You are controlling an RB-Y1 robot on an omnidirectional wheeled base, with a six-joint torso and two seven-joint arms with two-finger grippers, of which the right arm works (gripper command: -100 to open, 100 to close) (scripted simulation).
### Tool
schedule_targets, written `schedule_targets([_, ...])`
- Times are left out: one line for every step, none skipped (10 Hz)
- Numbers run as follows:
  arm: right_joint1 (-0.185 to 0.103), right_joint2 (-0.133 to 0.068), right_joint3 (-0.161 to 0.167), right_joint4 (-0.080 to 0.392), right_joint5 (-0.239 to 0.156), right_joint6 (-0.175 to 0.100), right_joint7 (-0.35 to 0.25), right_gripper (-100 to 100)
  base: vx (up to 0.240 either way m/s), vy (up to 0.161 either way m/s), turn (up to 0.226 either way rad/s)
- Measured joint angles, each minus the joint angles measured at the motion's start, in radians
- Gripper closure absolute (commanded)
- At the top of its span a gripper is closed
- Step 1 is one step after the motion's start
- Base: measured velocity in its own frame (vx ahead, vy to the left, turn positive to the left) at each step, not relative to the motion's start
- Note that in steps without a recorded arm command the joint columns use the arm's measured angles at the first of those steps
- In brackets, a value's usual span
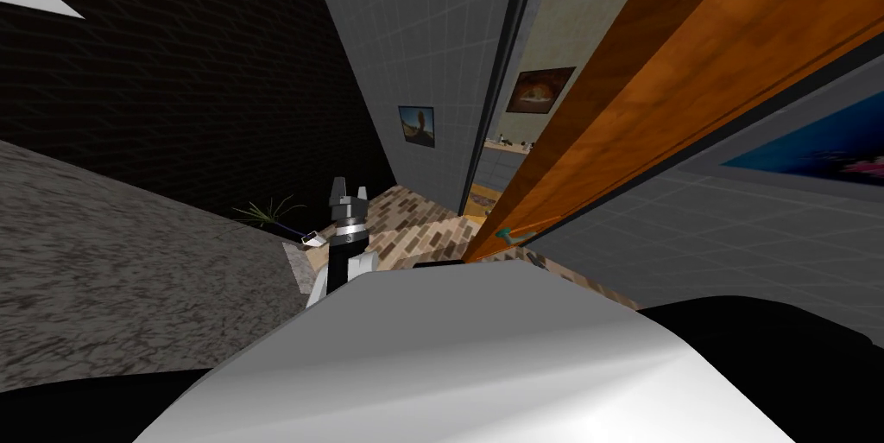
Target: Pull the door open
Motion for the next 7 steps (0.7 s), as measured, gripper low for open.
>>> schedule_targets([0.005,0.001,-0.002,0.003,-0.002,-0.005,0.002,-100,-0.082,-0.004,-0.078])
schedule_targets([0.014,0.004,-0.005,-0.002,-0.003,-0.008,0.004,-100,-0.099,-0.009,-0.092])
schedule_targets([0.022,0.007,-0.007,-0.005,-0.004,-0.010,0.006,-100,-0.093,-0.018,-0.055])
schedule_targets([0.024,0.007,-0.009,0.000,-0.005,-0.015,0.008,-100,-0.056,-0.017,-0.010])
schedule_targets([0.027,0.008,-0.009,-0.001,-0.006,-0.016,0.009,-100,0.011,0.007,-0.016])
schedule_targets([0.028,0.009,-0.010,-0.003,-0.006,-0.016,0.009,-100,-0.011,-0.005,0.005])
schedule_targets([0.028,0.009,-0.010,-0.003,-0.006,-0.016,0.009,-100,-0.023,-0.014,0.030])
